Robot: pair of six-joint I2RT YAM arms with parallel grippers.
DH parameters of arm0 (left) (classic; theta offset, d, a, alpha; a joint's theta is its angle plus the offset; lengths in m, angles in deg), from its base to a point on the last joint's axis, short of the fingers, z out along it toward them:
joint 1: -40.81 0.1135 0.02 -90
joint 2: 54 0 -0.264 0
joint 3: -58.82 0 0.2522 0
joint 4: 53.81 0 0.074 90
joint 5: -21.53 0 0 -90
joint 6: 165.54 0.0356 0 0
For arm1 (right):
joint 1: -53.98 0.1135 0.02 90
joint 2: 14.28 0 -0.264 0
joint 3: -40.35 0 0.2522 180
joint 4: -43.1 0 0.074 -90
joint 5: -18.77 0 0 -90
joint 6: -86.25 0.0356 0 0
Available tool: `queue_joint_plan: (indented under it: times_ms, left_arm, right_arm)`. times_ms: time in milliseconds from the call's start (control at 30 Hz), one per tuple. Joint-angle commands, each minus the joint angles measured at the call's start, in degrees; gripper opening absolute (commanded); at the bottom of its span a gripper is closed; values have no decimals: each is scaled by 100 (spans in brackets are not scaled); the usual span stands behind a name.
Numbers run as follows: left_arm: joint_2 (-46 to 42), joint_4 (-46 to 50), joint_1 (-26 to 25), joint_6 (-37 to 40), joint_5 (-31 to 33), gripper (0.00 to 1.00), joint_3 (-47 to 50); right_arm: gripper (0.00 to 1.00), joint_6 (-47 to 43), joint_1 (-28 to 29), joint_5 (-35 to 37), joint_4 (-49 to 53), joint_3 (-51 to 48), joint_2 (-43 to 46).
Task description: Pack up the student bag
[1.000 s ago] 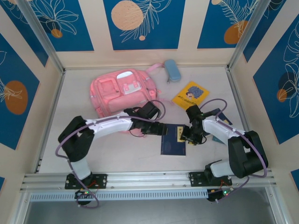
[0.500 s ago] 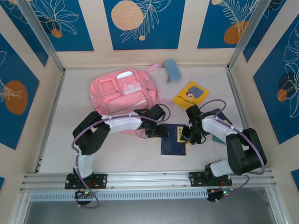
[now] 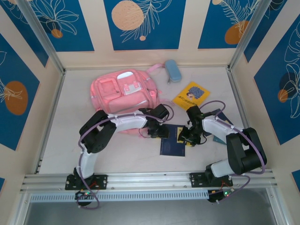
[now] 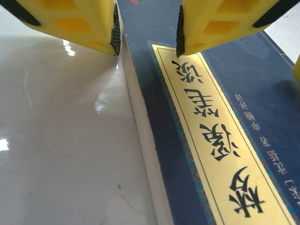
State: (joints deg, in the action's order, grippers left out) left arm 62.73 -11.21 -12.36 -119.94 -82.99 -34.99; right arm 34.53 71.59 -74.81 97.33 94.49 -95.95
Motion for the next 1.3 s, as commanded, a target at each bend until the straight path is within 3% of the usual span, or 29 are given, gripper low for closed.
queue_joint_plan:
  times_ms: [0,167,433,867,1033,1267]
  left_arm:
    - [294,523,-130,285,420,35,-235]
    - [538,836,-245,438,682,35,-444]
    - [875,1070,-373,491,925,33,-565]
    - [890,1062,-419,502,1003,32,-555]
    - [445,1038,-386,654,1048,35,-567]
    - [-1000,391,-25,407,746,52,-57]
  right_arm:
    - [42,-93,4,-238,91,75,-70]
    - [44,-134,22,-443,92,121,-144]
    - [36,3,31,-793,351,381,342]
    - [13,130,23,-699,534,519,339]
    - [0,137,-14,-505,627,589,560]
    - [0,-323,-180,-1055,443,804,1442]
